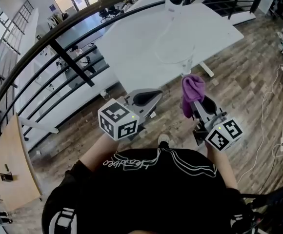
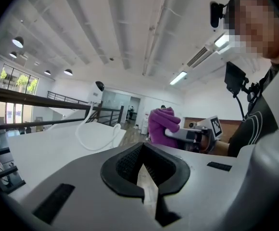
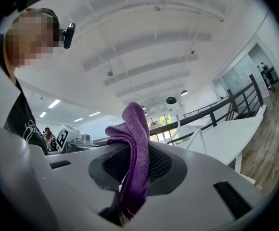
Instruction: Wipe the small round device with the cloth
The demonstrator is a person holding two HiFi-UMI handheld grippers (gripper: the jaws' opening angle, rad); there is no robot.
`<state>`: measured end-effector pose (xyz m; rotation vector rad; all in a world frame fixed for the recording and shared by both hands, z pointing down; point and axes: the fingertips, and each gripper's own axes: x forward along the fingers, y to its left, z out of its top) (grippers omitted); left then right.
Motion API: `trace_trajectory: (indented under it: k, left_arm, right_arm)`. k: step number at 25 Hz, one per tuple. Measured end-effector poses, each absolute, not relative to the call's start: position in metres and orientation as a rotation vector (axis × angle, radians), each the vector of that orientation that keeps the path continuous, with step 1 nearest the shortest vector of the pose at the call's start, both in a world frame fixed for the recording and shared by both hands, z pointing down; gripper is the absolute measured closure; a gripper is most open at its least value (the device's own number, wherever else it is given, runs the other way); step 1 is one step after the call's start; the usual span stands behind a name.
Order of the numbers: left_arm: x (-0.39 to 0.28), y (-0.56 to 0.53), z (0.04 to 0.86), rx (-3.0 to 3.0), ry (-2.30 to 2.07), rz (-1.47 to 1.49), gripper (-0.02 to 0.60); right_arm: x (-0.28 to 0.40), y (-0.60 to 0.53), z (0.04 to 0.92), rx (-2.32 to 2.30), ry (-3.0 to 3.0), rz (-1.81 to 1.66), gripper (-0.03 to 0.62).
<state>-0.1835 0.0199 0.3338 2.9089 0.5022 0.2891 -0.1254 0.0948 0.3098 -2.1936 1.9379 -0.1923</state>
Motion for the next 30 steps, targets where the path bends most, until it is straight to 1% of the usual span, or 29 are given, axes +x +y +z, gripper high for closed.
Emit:
trace_trajectory:
  k: [7,12,22,25,30]
  left_arm:
    - [-0.083,-0.031,0.339,2.925,0.483,0.349,0.572]
    - [-0.035,-0.059,0.335,2.958,0.45,0.358,0.572]
    - [0.028,-0.141,0.33,3.008,0.424,0.367,0.568]
    - [0.044,-0.162,0.333,3.007,0.467,0.407,0.519]
    - [0.069,-0.188,0.351,3.002,0.578,0.52,0.48]
  right_arm:
    - [-0.02,0.041,0.298,-2.178,1.959,-0.156,0.528]
    - [0.029,0.025,0.289,-2.216,1.979,-0.089,0.528]
    - [0.075,-0.01,0.279,-2.325,1.885,-0.033,0.528]
    - [0.082,-0.022,0.269,-2.371,1.828,-0.005,0.528]
    - [0.086,-0.047,0.253,-2.442,1.763,0.038,0.528]
